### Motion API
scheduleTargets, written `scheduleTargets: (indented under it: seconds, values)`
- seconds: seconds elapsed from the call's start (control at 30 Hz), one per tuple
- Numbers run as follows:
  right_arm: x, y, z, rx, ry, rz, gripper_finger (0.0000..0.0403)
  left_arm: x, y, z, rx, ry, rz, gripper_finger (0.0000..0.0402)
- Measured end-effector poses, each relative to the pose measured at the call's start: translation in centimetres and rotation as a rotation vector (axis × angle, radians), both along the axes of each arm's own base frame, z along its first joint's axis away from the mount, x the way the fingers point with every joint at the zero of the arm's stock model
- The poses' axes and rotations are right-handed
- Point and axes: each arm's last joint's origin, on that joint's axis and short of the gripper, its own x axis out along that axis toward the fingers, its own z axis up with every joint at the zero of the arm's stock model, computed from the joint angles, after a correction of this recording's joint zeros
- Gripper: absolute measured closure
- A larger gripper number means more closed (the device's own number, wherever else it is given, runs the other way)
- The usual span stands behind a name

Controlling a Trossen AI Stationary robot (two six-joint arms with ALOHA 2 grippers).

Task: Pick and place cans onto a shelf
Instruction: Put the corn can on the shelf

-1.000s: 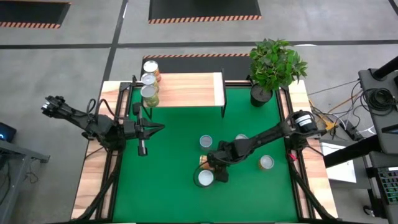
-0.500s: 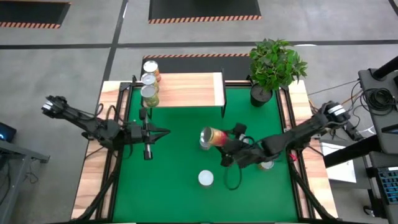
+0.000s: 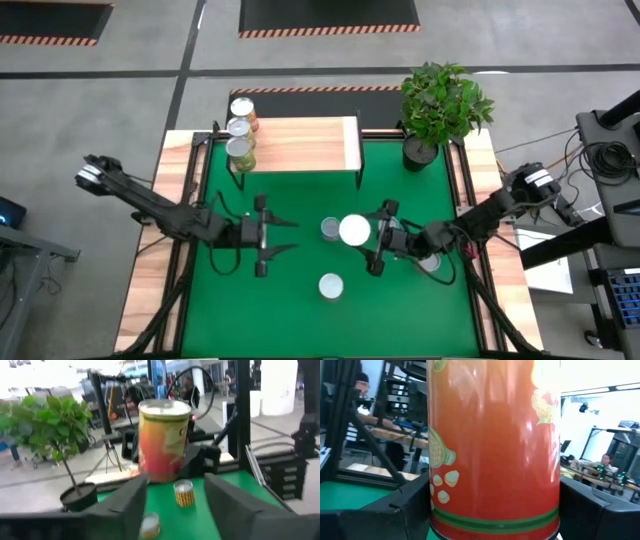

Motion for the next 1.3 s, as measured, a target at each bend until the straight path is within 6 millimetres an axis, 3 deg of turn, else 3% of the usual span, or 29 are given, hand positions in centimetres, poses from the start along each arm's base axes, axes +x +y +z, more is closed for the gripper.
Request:
scheduleTargets:
  seconds: [0.2, 0.4, 0.77, 1.0, 1.3]
  values:
    - [0.3, 0.1, 0.5, -0.025, -0.014, 0.011, 0.0091, 2.9, -0.4, -1.5, 0.039, -0.08, 0.033, 0.0098]
    - [0.4, 0.0, 0.3, -0.03, 0.003, 0.01, 0.0091, 5.1, 0.4, -2.7, 0.04, -0.163, 0.065, 0.0039]
    - [0.5, 0.1, 0.1, -0.025, 0.01, 0.044, 0.009, 8.6, 1.7, -4.8, 0.052, -0.233, -0.034, 0.0041]
    - [0.5, 0.1, 0.1, -0.034, 0.013, 0.053, 0.009, 11.2, 1.7, -5.2, 0.084, -0.231, -0.051, 0.0041]
    - [0.6, 0.2, -0.2, -0.06, 0.049, 0.057, 0.009, 12.6, 1.7, -4.9, 0.078, -0.246, -0.081, 0.005]
